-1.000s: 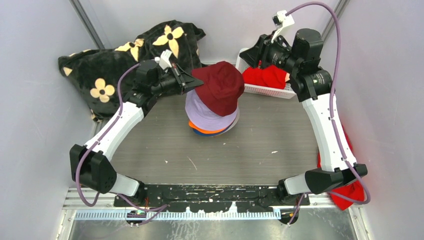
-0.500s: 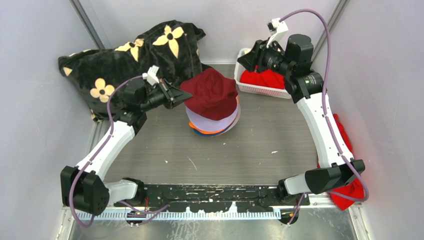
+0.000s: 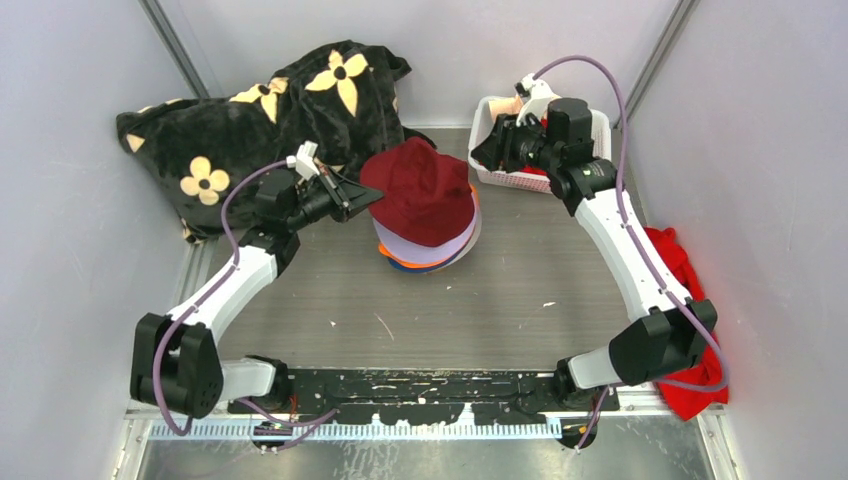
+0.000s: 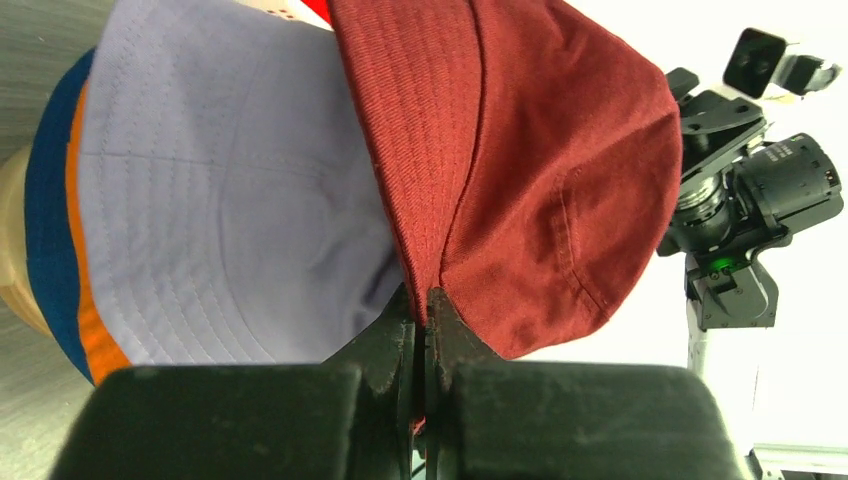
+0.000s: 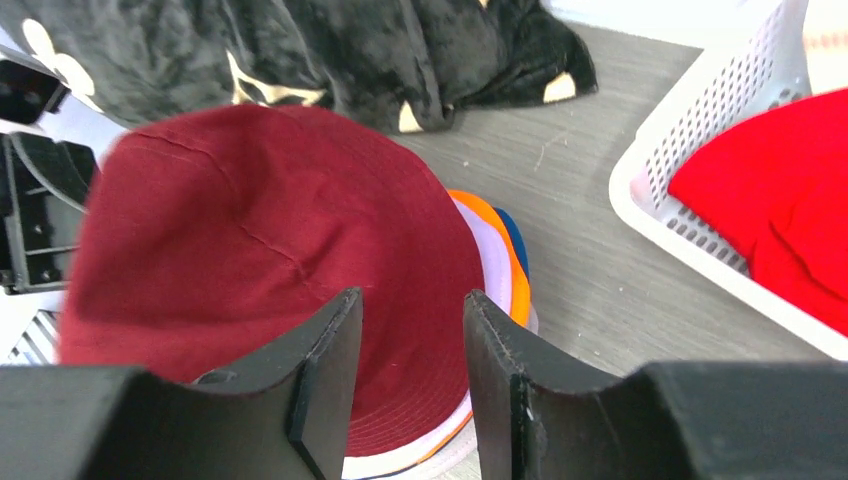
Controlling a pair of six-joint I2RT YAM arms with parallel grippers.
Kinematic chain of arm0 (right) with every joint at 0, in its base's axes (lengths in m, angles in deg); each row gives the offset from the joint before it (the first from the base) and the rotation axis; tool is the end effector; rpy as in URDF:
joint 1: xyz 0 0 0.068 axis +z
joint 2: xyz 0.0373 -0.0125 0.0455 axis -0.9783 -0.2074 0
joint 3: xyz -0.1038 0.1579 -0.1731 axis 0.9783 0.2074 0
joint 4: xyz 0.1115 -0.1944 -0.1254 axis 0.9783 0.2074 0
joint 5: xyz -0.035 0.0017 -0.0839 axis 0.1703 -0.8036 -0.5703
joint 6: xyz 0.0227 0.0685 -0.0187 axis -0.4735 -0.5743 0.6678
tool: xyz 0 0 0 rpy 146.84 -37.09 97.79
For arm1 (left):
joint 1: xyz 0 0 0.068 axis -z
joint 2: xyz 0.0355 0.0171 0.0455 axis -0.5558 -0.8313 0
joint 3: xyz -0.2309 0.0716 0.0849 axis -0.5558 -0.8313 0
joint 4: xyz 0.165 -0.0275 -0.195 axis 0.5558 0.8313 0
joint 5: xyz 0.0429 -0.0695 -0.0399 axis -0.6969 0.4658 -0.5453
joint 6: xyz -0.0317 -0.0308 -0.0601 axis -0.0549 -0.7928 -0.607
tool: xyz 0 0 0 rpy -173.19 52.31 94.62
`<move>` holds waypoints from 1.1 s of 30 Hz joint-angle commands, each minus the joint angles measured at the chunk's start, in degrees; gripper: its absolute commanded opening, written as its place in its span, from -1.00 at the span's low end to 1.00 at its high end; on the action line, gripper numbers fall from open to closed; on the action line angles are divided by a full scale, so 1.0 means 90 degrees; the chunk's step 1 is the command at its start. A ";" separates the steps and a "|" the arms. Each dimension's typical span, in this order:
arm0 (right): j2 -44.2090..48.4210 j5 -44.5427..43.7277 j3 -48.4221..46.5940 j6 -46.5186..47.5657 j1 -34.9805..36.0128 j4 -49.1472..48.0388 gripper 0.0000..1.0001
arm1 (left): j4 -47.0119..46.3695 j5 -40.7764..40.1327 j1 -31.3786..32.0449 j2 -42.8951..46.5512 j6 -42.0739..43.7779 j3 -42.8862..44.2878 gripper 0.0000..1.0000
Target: Stack the hats
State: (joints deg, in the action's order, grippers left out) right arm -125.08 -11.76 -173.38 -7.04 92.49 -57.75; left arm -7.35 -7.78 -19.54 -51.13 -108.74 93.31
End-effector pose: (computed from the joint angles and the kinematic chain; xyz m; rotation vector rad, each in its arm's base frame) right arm 0.3222 0.1092 0.3907 -0.3440 1.8983 0.6959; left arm 0.2898 -0.1113 0.2890 -0.3618 1.9151 -1.5342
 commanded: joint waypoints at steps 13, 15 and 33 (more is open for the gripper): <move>-0.0784 -0.0370 0.0619 -0.0052 0.0208 -0.0915 -0.05 | -0.2107 -0.0177 -0.0166 -0.0822 -0.0223 -0.0948 -0.93; -0.0846 -0.0389 0.0629 -0.0059 0.0250 -0.0955 -0.05 | -0.2204 -0.0156 -0.0187 -0.0851 -0.0231 -0.1028 -0.86; -0.0796 -0.0540 0.1148 0.0002 0.0451 -0.1014 -0.05 | -0.2894 0.0125 -0.0534 -0.0655 -0.0227 -0.1402 0.03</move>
State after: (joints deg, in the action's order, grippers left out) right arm -134.17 -16.13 -164.35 -7.19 95.75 -64.15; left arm -26.76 -8.00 -24.05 -58.14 -111.34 81.18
